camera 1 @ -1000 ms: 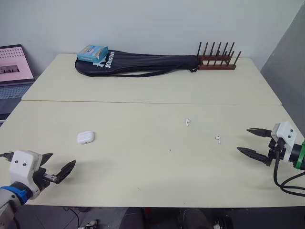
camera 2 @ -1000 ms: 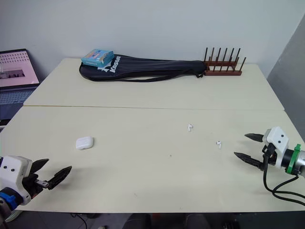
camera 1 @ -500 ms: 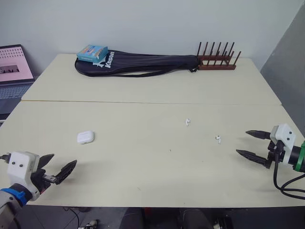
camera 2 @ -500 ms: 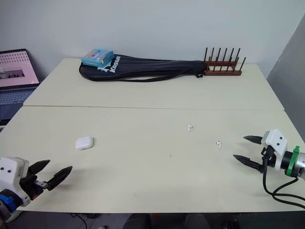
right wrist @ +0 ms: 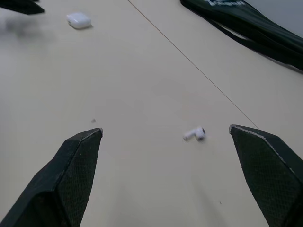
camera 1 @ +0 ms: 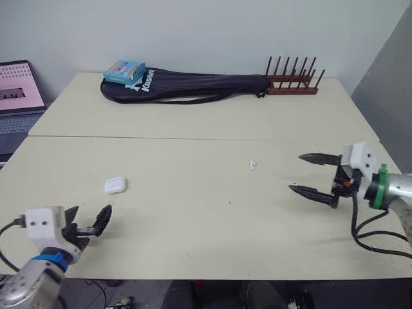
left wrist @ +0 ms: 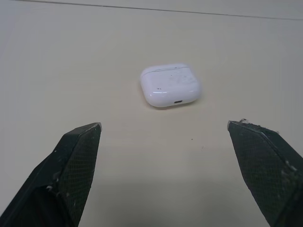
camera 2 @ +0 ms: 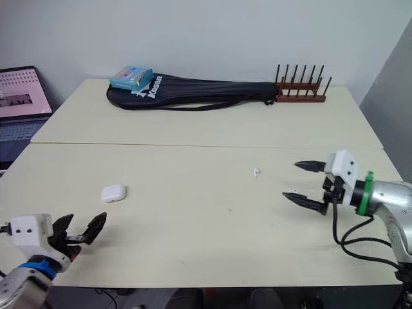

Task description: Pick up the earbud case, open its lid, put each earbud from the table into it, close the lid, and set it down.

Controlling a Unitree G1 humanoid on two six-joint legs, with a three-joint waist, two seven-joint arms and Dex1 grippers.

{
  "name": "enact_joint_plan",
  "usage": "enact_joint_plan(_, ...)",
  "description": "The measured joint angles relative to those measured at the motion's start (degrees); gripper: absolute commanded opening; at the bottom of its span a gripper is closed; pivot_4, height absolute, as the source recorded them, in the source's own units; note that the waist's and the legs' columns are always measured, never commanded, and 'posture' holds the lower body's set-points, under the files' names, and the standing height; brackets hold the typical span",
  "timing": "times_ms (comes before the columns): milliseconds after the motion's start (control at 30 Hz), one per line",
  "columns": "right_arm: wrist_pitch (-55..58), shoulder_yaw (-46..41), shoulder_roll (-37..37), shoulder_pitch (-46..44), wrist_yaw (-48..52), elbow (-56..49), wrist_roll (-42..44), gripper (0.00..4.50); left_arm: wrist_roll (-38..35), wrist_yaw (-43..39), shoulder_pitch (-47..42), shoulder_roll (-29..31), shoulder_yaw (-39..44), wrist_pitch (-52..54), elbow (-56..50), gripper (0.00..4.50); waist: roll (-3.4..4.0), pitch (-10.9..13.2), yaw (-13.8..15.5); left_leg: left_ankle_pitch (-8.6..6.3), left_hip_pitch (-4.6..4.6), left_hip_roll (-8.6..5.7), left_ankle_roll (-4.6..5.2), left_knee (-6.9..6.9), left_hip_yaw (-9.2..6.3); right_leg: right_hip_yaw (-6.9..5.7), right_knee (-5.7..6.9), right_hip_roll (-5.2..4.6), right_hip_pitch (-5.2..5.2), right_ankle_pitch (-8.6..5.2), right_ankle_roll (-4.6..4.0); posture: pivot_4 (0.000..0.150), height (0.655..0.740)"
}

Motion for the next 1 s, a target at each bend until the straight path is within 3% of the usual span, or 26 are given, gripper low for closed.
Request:
enact_joint_plan(233, 5.2, 5.6, 0.5, -6.9, 2.1, -3.9, 2.8, 4.49, 4.9, 3.8, -6.5, -1.2, -6.2, -0.9, 6.9, 4.5, -0.02, 0.0, 0.3, 0.0, -0.01, -0.02, 0.0, 0.01, -0.06, -0.05, -0.02, 0.0, 0.02, 0.0, 0.0, 0.15, 0.7026)
enact_joint_plan(600, 9.5, 10.3, 0.4, -13.3, 6.1, -5.9, 4.9, 4.49, 8.1, 5.1, -18.4, -0.3, -7.7, -2.8, 18.4, 4.5, 0.0, 0.0, 0.4, 0.0, 0.04, -0.04, 0.0, 0.02, -0.29, -0.26, 0.0, -0.01, 0.15, 0.0, -0.01, 0.15, 0.7026)
enact_joint_plan(867, 9.6, 10.7, 1.1, -13.3, 6.2, -5.9, 5.1, 4.49, 8.5, 5.1, -21.2, -0.2, -8.6, -2.2, 20.6, 4.5, 0.02, 0.0, 0.5, 0.01, 0.03, -0.08, -0.01, 0.03, -0.49, -0.44, -0.01, -0.05, 0.23, 0.0, -0.01, 0.15, 0.7026)
enact_joint_plan(1000, 9.6, 10.6, 1.1, -12.8, 6.8, -5.9, 5.1, 4.49, 8.3, 6.7, -20.4, -3.1, -8.3, -3.2, 18.7, 4.5, 0.02, 0.0, 0.5, 0.01, 0.01, -0.08, -0.01, 0.04, -0.51, -0.44, -0.08, -0.08, 0.27, 0.0, -0.01, 0.15, 0.7026)
